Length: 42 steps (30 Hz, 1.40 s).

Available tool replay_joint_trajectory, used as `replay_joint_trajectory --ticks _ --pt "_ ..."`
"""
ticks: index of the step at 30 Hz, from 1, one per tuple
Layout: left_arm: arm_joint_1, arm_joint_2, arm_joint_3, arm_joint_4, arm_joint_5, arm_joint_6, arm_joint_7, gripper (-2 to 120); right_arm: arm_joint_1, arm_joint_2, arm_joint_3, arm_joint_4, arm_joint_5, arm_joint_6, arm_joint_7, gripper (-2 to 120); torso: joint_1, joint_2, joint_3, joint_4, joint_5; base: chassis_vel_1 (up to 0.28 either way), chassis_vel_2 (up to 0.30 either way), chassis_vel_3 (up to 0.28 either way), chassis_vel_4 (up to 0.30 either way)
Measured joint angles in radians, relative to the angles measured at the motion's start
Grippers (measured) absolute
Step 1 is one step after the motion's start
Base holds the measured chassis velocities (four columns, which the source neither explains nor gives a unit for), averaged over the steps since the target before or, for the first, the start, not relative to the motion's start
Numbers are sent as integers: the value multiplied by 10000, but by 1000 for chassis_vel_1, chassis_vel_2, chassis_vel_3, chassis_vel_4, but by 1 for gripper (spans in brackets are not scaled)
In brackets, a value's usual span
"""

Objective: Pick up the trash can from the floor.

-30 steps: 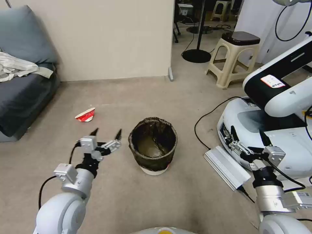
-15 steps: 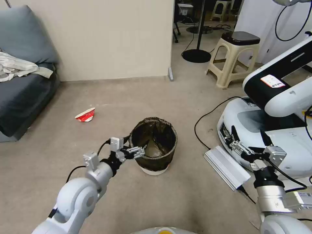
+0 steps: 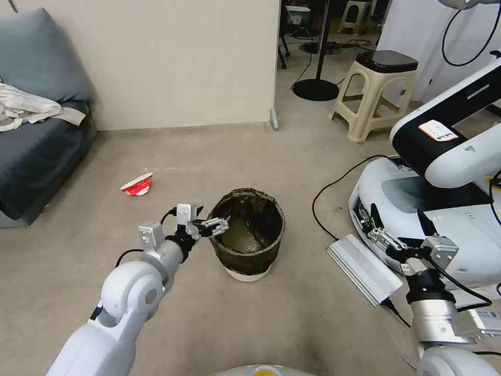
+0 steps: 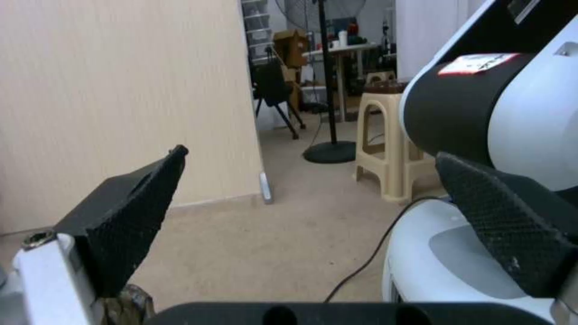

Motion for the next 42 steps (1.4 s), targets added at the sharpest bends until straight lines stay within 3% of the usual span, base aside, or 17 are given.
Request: replay_joint_trajectory --ticks 4,9,28,42 --pt "-463 -95 439 445 174 605 -709 100 31 -3 13 -67 -2 -2 -1 100 0 0 1 0 -1 0 0 0 0" --pt "-673 -235 704 764 570 981 -968 100 40 -20 45 -119 4 -2 -1 100 0 0 0 0 -1 0 0 0 0" --pt "-1166 -384 1107 1403 1010 1072 -1725 100 63 -180 41 -187 49 1 -7 100 0 0 0 0 -1 0 0 0 0" --pt "-1861 -653 1812 2438 1157 1053 -2324 100 62 -380 77 -277 138 35 2 100 0 0 0 0 0 0 0 0 0"
